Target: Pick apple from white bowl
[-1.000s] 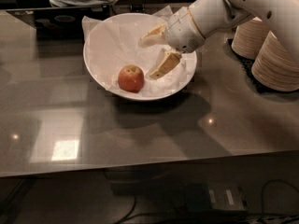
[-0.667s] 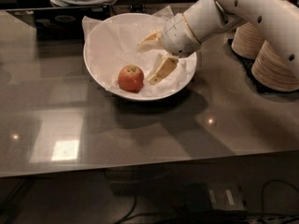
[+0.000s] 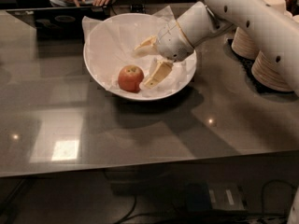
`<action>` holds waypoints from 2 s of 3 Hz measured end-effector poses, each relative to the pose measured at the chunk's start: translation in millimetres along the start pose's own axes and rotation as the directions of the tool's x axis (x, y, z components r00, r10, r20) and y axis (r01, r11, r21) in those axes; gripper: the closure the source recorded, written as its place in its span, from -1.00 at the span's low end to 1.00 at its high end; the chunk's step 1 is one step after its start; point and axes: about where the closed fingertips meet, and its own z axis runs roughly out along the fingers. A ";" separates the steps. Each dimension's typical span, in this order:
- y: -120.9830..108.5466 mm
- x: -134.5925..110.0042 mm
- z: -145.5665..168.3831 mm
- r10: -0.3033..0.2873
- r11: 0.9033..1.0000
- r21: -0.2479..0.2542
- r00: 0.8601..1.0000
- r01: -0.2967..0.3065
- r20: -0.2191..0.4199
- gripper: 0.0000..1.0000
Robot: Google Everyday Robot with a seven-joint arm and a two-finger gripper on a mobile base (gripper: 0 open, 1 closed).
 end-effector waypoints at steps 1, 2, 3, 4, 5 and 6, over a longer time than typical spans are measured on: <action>-3.5 0.2 9.4 -0.002 1.000 -0.026 1.000 0.002 0.004 -0.34; -3.9 0.8 19.6 0.002 0.999 -0.054 1.000 -0.002 0.008 -0.34; -2.6 2.6 32.6 0.014 0.996 -0.088 1.000 -0.013 0.012 -0.34; -2.6 4.5 42.6 0.025 0.993 -0.114 1.000 -0.023 0.014 -0.32; -3.9 4.2 49.1 0.029 0.991 -0.130 0.999 -0.026 0.016 0.07; -3.9 4.2 49.1 0.029 0.991 -0.130 0.999 -0.026 0.016 0.53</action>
Offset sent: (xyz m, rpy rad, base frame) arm 0.0019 0.0246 -0.0266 -0.0194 0.0856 0.0669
